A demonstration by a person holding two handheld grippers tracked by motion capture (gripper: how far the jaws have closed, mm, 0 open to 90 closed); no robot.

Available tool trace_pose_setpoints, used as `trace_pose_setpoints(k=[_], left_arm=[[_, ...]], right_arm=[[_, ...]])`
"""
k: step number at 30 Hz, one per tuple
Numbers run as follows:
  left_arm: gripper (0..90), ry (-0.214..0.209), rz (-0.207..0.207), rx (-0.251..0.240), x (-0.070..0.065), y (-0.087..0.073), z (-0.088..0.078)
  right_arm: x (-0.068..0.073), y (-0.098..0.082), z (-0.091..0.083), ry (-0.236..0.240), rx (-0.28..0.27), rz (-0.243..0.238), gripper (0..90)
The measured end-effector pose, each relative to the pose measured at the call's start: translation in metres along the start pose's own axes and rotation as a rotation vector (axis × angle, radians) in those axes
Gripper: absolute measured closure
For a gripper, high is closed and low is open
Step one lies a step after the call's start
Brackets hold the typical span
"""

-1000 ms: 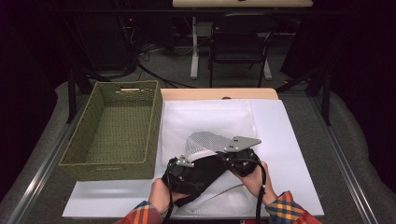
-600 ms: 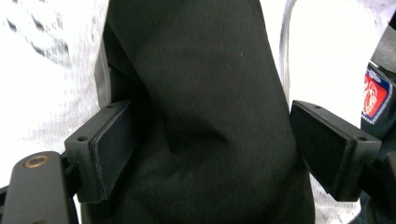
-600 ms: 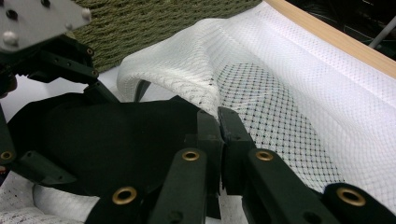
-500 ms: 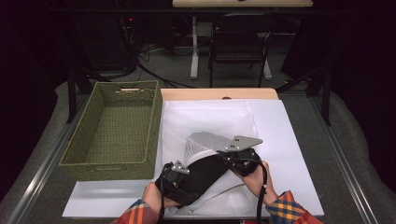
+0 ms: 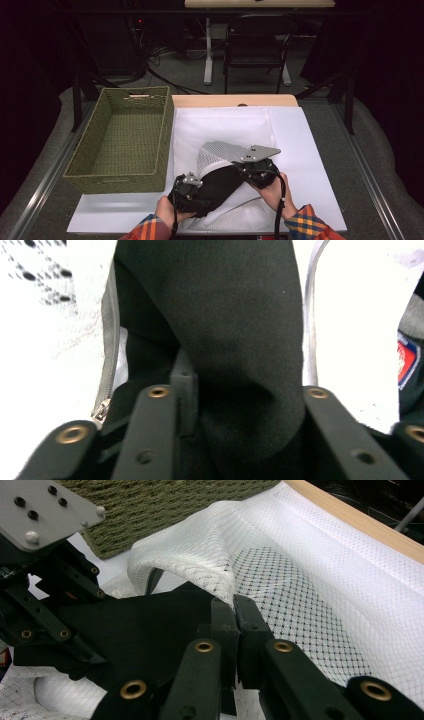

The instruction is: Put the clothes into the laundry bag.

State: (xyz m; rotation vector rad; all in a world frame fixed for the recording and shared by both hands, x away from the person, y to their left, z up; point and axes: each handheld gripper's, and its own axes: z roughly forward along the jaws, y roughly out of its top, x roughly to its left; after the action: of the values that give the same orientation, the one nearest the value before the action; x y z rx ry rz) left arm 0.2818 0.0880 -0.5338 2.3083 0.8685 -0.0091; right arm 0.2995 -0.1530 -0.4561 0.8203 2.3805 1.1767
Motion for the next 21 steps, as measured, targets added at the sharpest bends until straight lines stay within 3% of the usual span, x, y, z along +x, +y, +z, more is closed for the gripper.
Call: trace_pose_setpoints(k=[4, 14, 21], left_arm=[[73.2, -0.015, -0.027, -0.034, -0.002, 0.001, -0.001], [74.8, -0.057, -0.085, -0.083, -0.005, 0.010, -0.002], [74.8, -0.057, -0.094, -0.094, -0.009, 0.020, 0.003]], right_arm=[[0.000, 0.000, 0.000, -0.001, -0.002, -0.001, 88.7], [-0.002, -0.001, 0.000, 0.005, 0.000, 0.003, 88.7], [-0.001, 0.000, 0.000, 0.006, -0.002, 0.002, 88.8]])
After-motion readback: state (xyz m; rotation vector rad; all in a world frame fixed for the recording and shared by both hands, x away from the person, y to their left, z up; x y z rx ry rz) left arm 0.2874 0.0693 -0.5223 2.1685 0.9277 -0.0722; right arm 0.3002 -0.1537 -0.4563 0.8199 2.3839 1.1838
